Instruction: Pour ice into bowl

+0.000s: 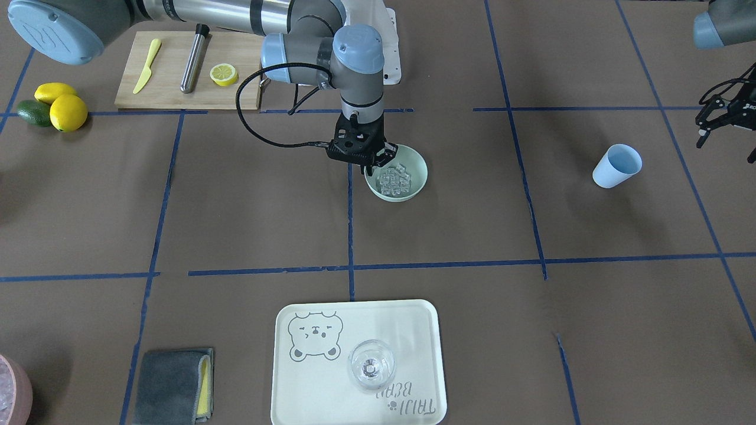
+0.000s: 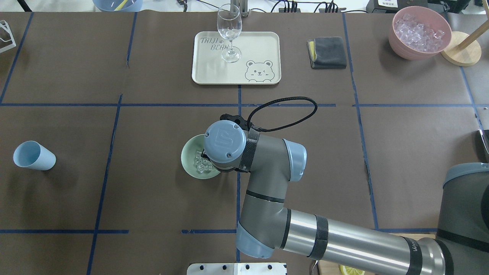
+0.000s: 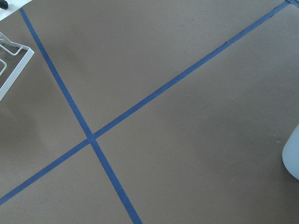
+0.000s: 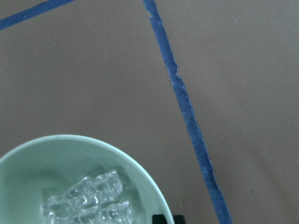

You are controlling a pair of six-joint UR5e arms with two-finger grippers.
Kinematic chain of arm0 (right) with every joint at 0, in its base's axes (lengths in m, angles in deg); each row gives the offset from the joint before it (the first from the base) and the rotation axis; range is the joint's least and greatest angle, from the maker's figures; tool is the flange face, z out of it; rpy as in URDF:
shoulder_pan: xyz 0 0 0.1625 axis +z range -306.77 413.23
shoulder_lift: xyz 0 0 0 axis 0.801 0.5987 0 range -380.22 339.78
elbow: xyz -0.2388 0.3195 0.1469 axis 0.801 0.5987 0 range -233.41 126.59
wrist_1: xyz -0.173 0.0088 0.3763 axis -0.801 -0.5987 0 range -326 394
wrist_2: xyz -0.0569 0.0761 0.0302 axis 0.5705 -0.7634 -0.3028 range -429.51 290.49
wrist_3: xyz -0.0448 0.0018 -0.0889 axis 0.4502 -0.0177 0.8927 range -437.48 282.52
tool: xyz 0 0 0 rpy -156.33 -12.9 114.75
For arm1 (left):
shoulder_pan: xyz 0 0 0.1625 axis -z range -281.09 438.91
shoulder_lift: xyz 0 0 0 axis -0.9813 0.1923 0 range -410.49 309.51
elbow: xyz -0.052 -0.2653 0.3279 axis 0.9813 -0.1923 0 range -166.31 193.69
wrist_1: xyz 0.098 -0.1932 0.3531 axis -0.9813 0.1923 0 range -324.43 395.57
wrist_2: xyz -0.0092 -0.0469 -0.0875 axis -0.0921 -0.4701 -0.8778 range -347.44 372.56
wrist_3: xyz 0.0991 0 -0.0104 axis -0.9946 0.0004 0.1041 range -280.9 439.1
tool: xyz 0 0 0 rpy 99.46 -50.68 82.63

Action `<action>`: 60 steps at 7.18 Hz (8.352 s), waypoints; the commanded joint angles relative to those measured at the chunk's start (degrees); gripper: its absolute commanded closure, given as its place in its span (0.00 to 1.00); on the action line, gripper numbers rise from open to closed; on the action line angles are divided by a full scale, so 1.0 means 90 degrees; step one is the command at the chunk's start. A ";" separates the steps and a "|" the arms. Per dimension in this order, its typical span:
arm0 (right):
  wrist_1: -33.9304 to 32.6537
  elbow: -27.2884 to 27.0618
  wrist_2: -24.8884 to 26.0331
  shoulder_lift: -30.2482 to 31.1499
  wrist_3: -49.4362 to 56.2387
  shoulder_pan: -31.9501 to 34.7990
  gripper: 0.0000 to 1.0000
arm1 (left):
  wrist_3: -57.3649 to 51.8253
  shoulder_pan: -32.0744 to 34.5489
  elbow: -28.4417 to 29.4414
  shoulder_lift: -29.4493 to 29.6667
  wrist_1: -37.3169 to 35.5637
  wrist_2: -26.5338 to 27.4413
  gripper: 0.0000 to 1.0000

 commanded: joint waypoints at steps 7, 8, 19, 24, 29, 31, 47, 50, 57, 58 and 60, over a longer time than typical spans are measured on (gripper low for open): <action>0.1824 -0.3036 -0.0569 0.3697 0.0043 0.1009 1.00 | 0.0185 0.0033 -0.0012 0.0044 -0.0011 -0.0072 0.00; 0.2860 -0.2998 -0.1218 0.4625 0.0411 0.1504 1.00 | 0.0186 0.0033 -0.0012 0.0044 -0.0011 -0.0072 0.00; 0.4619 -0.1279 -0.3509 0.6382 0.3774 0.3902 1.00 | 0.0205 0.0062 -0.0081 -0.0014 0.0077 -0.0023 0.00; 0.4609 -0.1143 -0.3500 0.6305 0.3812 0.3853 0.93 | 0.0195 0.0052 -0.0051 -0.0024 0.0077 -0.0014 0.00; 0.4609 -0.1181 -0.3500 0.6304 0.3871 0.3785 0.00 | 0.0225 0.0053 -0.0071 -0.0034 0.0116 -0.0014 0.00; 0.4532 -0.1572 -0.4061 0.6469 0.3900 0.4492 0.00 | 0.0234 0.0053 -0.0061 -0.0034 0.0136 -0.0023 0.00; -0.0518 -0.2422 -0.4496 0.6616 1.0756 0.7349 0.00 | -0.2725 0.3109 -0.1077 0.1207 -0.8020 -0.2113 0.00; -0.0498 -0.2412 -0.4466 0.6636 1.0756 0.7339 0.00 | -0.2939 0.3012 -0.1019 0.1079 -0.7804 -0.2094 0.00; -0.0518 -0.2412 -0.4486 0.6607 1.0668 0.7339 0.00 | -0.2132 0.2328 -0.1535 0.1296 -0.8566 -0.2055 0.00; -0.0518 -0.2412 -0.4486 0.6617 1.0658 0.7330 0.00 | -0.2090 0.2367 -0.1584 0.1188 -0.8537 -0.2064 0.00; -0.0508 -0.2383 -0.4535 0.6617 1.0649 0.7330 0.00 | -0.1867 0.2377 -0.1584 0.1177 -0.8527 -0.2055 0.00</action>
